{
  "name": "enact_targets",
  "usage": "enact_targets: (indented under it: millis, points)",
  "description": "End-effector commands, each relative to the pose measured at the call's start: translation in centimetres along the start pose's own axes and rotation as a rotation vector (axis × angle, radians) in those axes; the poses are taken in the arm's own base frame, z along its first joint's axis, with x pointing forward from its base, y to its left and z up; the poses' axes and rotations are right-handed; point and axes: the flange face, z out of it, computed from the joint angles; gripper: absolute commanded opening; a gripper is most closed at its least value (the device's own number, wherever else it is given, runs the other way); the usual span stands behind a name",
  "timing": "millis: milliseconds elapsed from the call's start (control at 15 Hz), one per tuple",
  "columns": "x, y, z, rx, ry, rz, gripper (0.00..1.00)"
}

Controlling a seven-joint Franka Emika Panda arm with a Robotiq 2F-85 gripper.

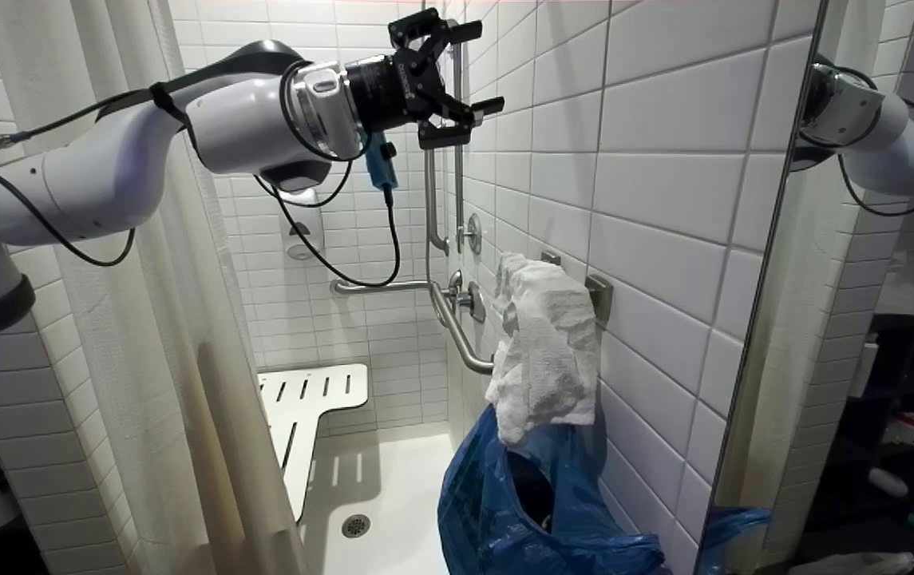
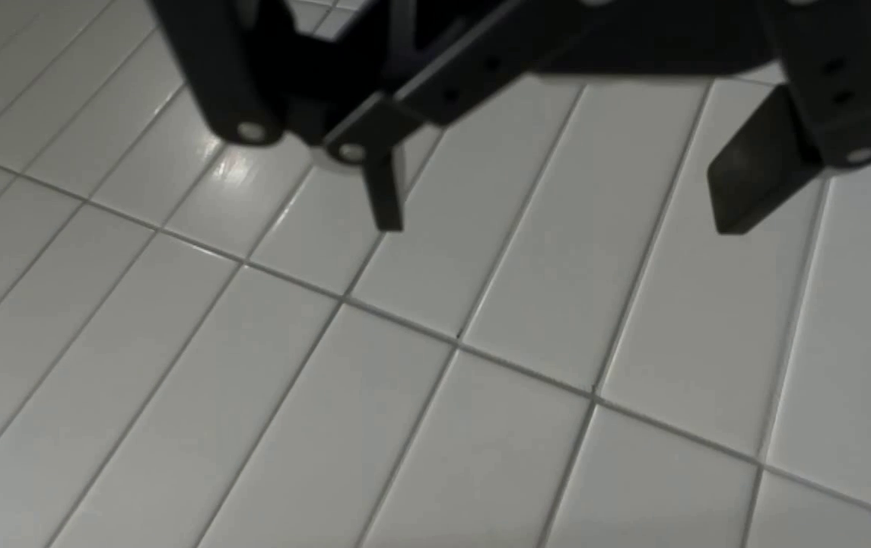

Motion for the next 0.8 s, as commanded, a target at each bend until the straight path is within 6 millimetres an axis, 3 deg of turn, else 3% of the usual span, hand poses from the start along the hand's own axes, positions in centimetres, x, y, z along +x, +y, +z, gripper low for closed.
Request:
enact_targets:
  millis: [0, 267, 333, 400, 467, 733]
  points:
    - [0.3, -0.7, -0.3, 0.013, -0.011, -0.001, 1.00]
    - [0.3, -0.7, -0.3, 0.013, -0.011, -0.001, 1.00]
    - [-1.3, 2.1, -0.5, -0.020, -0.139, -0.057, 1.00]
    - [-1.6, 2.1, -0.4, -0.014, -0.177, -0.075, 1.00]
    - [-1.2, 1.1, 0.3, -0.008, -0.100, -0.039, 1.00]
    - [-2.0, 2.4, 0.0, -0.023, -0.162, -0.067, 1.00]
